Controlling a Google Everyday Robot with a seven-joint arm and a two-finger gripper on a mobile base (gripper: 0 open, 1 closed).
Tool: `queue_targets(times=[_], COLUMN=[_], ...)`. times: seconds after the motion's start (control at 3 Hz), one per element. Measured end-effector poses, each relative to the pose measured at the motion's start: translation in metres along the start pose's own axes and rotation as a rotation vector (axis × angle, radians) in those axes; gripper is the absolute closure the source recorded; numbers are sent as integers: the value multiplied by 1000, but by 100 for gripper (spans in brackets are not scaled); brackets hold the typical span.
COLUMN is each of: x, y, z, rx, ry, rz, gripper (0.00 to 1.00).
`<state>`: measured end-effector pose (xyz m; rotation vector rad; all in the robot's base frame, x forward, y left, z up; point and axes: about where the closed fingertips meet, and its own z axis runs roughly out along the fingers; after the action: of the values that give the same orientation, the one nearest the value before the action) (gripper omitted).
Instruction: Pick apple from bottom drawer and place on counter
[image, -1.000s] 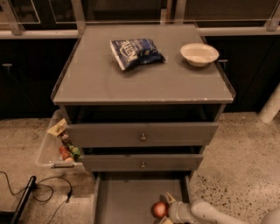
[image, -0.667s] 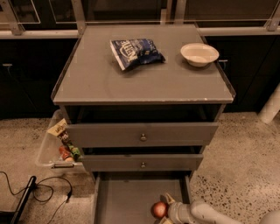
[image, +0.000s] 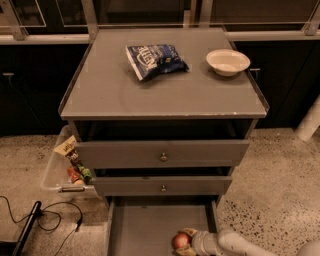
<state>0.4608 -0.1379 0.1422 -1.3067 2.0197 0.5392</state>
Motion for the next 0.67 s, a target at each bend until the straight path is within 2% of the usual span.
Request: queue_targets(times=[0.67], x=[0], y=[1], z=[1], rx=[-5], ry=[-1], rz=[2], gripper=[89])
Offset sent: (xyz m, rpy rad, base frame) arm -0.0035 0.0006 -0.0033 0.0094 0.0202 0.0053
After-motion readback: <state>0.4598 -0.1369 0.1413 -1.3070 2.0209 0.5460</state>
